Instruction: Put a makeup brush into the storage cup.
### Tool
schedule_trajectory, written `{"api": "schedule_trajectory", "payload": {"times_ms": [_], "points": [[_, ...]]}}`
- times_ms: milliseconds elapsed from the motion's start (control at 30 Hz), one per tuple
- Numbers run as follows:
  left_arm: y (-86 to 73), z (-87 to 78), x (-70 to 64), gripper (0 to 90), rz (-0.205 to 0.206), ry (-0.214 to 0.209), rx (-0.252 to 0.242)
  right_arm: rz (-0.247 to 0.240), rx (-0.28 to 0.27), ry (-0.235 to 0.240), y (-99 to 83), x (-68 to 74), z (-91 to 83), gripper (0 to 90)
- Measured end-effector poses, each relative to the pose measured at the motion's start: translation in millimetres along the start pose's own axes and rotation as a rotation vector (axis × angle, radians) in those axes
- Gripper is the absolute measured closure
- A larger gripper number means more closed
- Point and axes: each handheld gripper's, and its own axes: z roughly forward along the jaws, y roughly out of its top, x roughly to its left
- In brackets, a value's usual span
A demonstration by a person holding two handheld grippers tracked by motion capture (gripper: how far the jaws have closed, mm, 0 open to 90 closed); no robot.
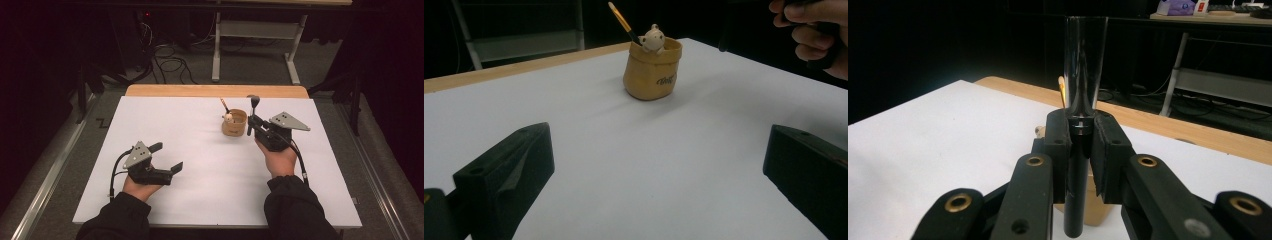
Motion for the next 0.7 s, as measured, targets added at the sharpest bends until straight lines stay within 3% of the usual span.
{"api": "schedule_trajectory", "payload": {"times_ms": [467, 700], "points": [[-1.1, -4.7, -2.3, 0.6, 0.008, 0.011, -0.001, 0.008, 0.006, -0.009, 1.3, -5.2, 24.9, 80.6], [-1.2, -4.9, -1.7, 0.6, 0.005, 0.012, -0.004, 0.006, -0.012, -0.014, 11.0, -6.3, 30.0, 80.6]]}}
